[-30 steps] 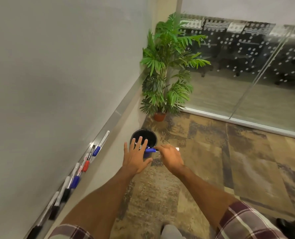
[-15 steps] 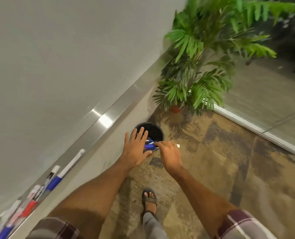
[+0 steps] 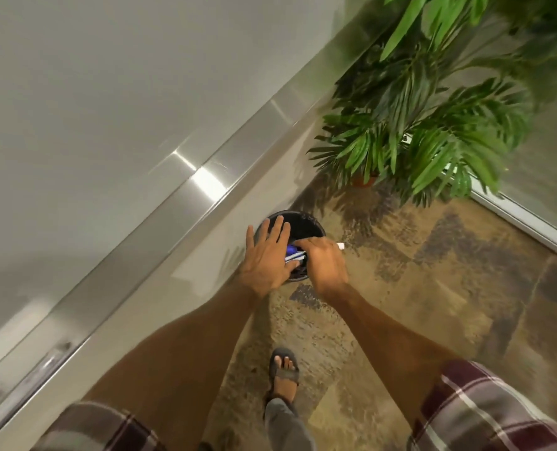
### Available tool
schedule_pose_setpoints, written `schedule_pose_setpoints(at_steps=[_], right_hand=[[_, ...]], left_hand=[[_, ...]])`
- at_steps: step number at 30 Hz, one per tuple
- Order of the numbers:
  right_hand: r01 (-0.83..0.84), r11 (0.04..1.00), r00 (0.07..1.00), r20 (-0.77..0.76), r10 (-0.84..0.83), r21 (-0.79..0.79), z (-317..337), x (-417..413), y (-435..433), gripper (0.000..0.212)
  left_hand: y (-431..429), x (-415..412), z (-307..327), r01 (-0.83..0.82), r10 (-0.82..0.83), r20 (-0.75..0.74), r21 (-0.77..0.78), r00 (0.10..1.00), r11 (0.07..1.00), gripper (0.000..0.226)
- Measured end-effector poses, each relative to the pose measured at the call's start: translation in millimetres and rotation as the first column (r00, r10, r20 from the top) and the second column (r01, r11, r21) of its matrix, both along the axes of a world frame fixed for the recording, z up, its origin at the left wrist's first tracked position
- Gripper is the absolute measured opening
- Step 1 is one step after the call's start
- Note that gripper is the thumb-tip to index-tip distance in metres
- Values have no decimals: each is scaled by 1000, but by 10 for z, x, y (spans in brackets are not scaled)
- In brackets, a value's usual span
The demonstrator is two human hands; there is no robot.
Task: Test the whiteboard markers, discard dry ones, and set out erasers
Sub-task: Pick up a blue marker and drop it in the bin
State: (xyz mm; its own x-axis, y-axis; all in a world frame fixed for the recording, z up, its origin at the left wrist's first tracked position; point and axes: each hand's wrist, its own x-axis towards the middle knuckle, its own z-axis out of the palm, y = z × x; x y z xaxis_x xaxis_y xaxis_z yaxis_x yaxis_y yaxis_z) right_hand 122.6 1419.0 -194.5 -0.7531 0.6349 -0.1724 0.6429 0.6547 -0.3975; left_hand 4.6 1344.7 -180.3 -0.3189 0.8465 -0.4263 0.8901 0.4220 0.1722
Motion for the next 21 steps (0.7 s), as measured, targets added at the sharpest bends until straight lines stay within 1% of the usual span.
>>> schedule_pose_setpoints(at_steps=[2, 5, 8, 13, 19, 21], right_hand=[[11, 1000, 999, -42, -12, -15, -75, -48, 47, 48], [43, 998, 996, -78, -46, -37, -172, -79, 106, 43], [24, 999, 998, -63, -27, -39, -156, -69, 148, 42], [53, 998, 996, -74, -54, -14, 20, -64, 72, 31], [51, 998, 993, -108, -46, 44, 438, 4, -208, 37], [46, 996, 995, -90, -39, 74, 567, 37, -346, 40]], left_hand=[[32, -29, -52, -17, 17, -4, 2, 1000, 1000, 81], [0, -46, -84, -37, 36, -5, -26, 999, 999, 80], [-96, -18, -62, -79, 79, 25, -38, 997, 996, 79], [-344, 78, 32, -108, 110, 41, -45, 993, 993, 80], [-636, 107, 382, -132, 133, 36, -35, 990, 991, 78], [-727, 112, 552, -127, 128, 21, -34, 992, 991, 76]])
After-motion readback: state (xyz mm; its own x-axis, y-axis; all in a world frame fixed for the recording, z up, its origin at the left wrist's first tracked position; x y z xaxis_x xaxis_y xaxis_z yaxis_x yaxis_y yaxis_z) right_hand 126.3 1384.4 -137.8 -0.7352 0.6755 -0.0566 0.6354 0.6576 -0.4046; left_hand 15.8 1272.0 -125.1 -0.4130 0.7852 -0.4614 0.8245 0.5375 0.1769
